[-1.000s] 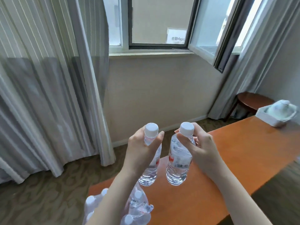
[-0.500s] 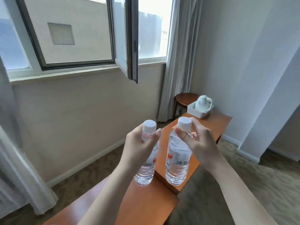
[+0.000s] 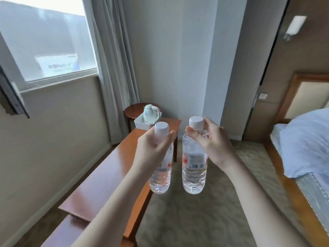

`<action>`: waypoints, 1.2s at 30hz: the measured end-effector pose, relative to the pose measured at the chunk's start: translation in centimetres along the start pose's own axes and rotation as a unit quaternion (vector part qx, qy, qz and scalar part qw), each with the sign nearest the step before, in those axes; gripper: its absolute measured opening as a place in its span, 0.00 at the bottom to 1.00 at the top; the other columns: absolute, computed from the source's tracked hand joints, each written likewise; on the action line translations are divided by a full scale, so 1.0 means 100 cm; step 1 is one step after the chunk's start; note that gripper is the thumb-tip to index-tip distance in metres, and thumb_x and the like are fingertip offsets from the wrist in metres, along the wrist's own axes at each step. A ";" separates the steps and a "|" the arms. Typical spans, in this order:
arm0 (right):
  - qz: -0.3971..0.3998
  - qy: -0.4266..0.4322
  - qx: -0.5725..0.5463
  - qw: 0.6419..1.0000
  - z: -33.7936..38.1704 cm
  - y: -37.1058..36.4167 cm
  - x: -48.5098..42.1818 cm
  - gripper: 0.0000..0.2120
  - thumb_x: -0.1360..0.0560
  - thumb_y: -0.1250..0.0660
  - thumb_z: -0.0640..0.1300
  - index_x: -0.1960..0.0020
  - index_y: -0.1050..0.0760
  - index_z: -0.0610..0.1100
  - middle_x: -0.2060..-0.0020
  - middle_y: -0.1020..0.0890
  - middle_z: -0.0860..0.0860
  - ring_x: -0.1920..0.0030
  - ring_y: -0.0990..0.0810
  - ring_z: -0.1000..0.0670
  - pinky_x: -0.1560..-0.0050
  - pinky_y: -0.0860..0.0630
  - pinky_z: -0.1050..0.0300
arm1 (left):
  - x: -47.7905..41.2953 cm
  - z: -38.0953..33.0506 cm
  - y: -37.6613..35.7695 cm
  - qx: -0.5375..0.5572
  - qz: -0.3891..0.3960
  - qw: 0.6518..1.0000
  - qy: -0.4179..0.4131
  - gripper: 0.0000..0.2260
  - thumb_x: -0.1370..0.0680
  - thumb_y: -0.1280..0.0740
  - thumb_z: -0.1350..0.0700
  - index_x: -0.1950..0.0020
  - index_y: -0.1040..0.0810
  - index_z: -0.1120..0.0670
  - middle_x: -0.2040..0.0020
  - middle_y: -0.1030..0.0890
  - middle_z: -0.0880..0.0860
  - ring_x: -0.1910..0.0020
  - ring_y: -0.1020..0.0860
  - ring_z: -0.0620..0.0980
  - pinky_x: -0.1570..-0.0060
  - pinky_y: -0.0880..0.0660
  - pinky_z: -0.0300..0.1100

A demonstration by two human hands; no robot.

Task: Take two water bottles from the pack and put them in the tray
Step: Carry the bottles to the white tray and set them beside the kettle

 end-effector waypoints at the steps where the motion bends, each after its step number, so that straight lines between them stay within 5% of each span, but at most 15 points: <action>1: -0.010 -0.007 0.007 1.000 -0.010 0.011 -0.008 0.09 0.27 0.33 0.51 0.51 0.26 0.48 0.59 0.20 0.58 0.61 0.22 0.63 0.62 0.29 0.76 | -0.011 0.000 -0.016 0.008 0.010 1.000 -0.005 0.10 0.27 0.33 0.44 0.59 0.22 0.50 0.66 0.17 0.46 0.65 0.20 0.39 0.67 0.25 0.32; 5: -0.042 -0.029 0.031 0.998 -0.049 0.048 -0.044 0.08 0.27 0.32 0.50 0.53 0.25 0.45 0.61 0.20 0.57 0.63 0.23 0.63 0.63 0.28 0.72 | -0.064 0.011 -0.076 0.027 0.058 0.998 -0.014 0.15 0.26 0.33 0.45 0.62 0.24 0.56 0.68 0.18 0.50 0.69 0.21 0.42 0.70 0.29 0.29; 11: -0.108 -0.046 0.070 0.991 -0.111 0.086 -0.118 0.09 0.27 0.33 0.52 0.57 0.27 0.47 0.62 0.21 0.51 0.59 0.22 0.50 0.55 0.25 0.48 | -0.157 0.041 -0.156 0.061 0.093 0.993 -0.030 0.15 0.25 0.32 0.47 0.61 0.24 0.59 0.70 0.21 0.47 0.70 0.23 0.42 0.69 0.28 0.32; 18: -0.134 -0.069 0.088 0.985 -0.183 0.121 -0.202 0.12 0.27 0.32 0.52 0.54 0.26 0.42 0.58 0.18 0.45 0.56 0.20 0.47 0.54 0.25 0.49 | -0.251 0.071 -0.232 0.084 0.121 0.989 -0.020 0.16 0.25 0.32 0.48 0.58 0.24 0.62 0.65 0.17 0.55 0.65 0.19 0.49 0.66 0.25 0.38; 23: -0.120 -0.078 0.095 0.985 -0.248 0.143 -0.259 0.08 0.27 0.33 0.53 0.56 0.26 0.48 0.62 0.20 0.54 0.62 0.24 0.59 0.59 0.29 0.66 | -0.310 0.106 -0.293 0.066 0.118 0.991 -0.007 0.16 0.25 0.32 0.48 0.58 0.24 0.62 0.65 0.17 0.53 0.69 0.22 0.42 0.71 0.28 0.30; 29: -0.056 -0.068 0.085 0.992 -0.338 0.173 -0.346 0.13 0.26 0.34 0.52 0.54 0.27 0.42 0.58 0.19 0.45 0.56 0.21 0.45 0.57 0.28 0.55 | -0.378 0.149 -0.374 0.045 0.081 0.995 0.022 0.14 0.25 0.32 0.48 0.58 0.24 0.60 0.65 0.17 0.52 0.64 0.20 0.44 0.65 0.24 0.38; 36: 0.018 -0.036 0.071 0.997 -0.418 0.189 -0.463 0.13 0.26 0.33 0.52 0.55 0.27 0.42 0.62 0.21 0.50 0.65 0.27 0.56 0.65 0.33 0.69 | -0.466 0.184 -0.426 0.018 0.017 0.998 0.053 0.13 0.26 0.32 0.48 0.60 0.25 0.58 0.66 0.19 0.52 0.64 0.21 0.47 0.64 0.24 0.41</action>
Point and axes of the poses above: each hand's wrist, its own x-axis away from the middle knuckle, its own y-axis out of the back of the hand, z = x × y, the point moved 2 cm from there along -x, towards the middle knuckle
